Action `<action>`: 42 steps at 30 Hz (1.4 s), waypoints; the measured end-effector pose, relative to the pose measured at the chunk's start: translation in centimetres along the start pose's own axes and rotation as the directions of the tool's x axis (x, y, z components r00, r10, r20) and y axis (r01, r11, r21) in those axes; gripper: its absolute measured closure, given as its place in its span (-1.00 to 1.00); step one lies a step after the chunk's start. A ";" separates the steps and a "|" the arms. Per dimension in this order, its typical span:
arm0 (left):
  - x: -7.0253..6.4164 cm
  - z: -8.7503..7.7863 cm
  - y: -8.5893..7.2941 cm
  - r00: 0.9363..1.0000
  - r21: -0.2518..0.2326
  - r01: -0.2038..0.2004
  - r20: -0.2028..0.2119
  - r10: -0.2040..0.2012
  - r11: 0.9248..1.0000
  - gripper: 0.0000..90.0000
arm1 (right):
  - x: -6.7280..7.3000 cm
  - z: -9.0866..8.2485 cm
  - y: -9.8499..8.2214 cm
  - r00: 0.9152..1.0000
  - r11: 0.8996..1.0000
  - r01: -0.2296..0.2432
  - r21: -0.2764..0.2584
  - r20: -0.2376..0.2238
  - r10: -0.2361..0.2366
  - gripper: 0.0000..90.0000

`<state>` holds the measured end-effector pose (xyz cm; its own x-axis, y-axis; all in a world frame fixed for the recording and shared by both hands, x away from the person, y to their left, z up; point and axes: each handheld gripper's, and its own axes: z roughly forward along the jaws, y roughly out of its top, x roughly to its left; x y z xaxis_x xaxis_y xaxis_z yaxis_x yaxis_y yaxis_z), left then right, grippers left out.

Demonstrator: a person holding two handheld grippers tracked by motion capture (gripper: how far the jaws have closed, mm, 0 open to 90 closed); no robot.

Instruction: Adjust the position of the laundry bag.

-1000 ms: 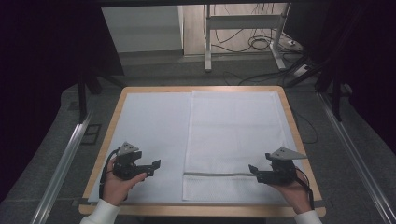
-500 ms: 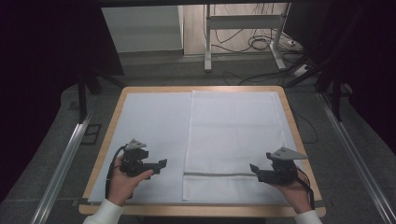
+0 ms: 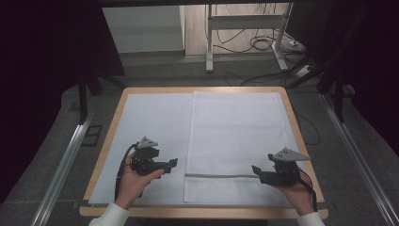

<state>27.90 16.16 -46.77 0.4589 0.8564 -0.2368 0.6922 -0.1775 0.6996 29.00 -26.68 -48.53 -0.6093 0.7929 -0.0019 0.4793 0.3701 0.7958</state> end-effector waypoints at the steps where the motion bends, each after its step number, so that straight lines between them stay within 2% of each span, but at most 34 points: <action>1: 0.1 0.1 0.3 1.000 -0.004 0.008 0.005 -0.008 1.000 -0.58 | 0.0 0.0 0.0 1.000 1.000 -0.003 0.002 -0.003 0.003 -0.53; 6: 0.2 0.0 0.5 0.999 -0.016 0.035 0.016 -0.035 0.999 -0.54 | -0.1 0.0 0.1 1.000 1.000 -0.011 0.002 -0.007 0.011 -0.53; 7: 0.1 0.2 0.6 0.999 -0.011 0.037 0.030 -0.036 0.999 -0.52 | 0.0 0.0 0.1 1.000 1.000 -0.015 0.000 -0.008 0.015 -0.53; 11: -0.2 0.6 0.9 0.999 0.003 0.030 0.038 -0.030 1.000 -0.52 | 0.0 0.0 0.2 1.000 1.000 -0.015 -0.003 -0.002 0.015 -0.53; 12: -0.5 1.1 1.3 0.999 0.019 0.014 0.042 -0.015 1.000 -0.52 | -0.1 -0.1 0.2 1.000 1.000 -0.018 -0.004 0.001 0.018 -0.53; 14: -0.7 1.4 1.5 0.999 0.027 0.014 0.050 -0.016 1.000 -0.49 | -0.1 -0.1 0.2 1.000 1.000 -0.020 -0.004 0.002 0.020 -0.53; 15: -0.8 1.7 1.7 0.998 0.036 0.018 0.064 -0.020 0.999 -0.49 | -0.1 -0.1 0.2 1.000 1.000 -0.019 -0.003 0.003 0.019 -0.53; 20: -1.2 3.4 2.0 0.996 0.083 0.030 0.080 -0.037 0.996 -0.48 | 0.0 -0.1 0.2 1.000 1.000 -0.009 -0.001 0.006 0.009 -0.53; 23: -1.2 3.7 2.1 0.996 0.090 0.032 0.082 -0.040 0.995 -0.49 | -0.1 -0.1 0.2 1.000 1.000 -0.014 -0.002 0.011 0.014 -0.52; 26: -1.3 4.1 2.1 0.994 0.103 0.053 0.089 -0.063 0.993 -0.41 | -0.2 0.0 0.1 1.000 1.000 -0.019 0.001 0.017 0.019 -0.52; 36: -1.8 5.5 1.5 0.991 0.156 0.055 0.110 -0.072 0.986 -0.42 | -0.2 -0.1 0.1 0.999 1.000 -0.023 0.004 0.022 0.022 -0.52; 40: -2.0 5.8 1.4 0.991 0.164 0.052 0.112 -0.071 0.985 -0.42 | -0.4 -0.1 0.1 0.999 0.999 -0.032 0.003 0.025 0.032 -0.52; 42: -2.1 6.1 1.3 0.990 0.164 0.063 0.113 -0.082 0.984 -0.40 | -0.4 -0.1 0.1 0.999 0.999 -0.032 0.002 0.027 0.032 -0.52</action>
<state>31.25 11.20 -49.48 0.4607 0.8076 -0.3682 0.8016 -0.2005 0.5632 29.22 -27.06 -48.40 -0.5764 0.8172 0.0076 0.5001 0.3454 0.7941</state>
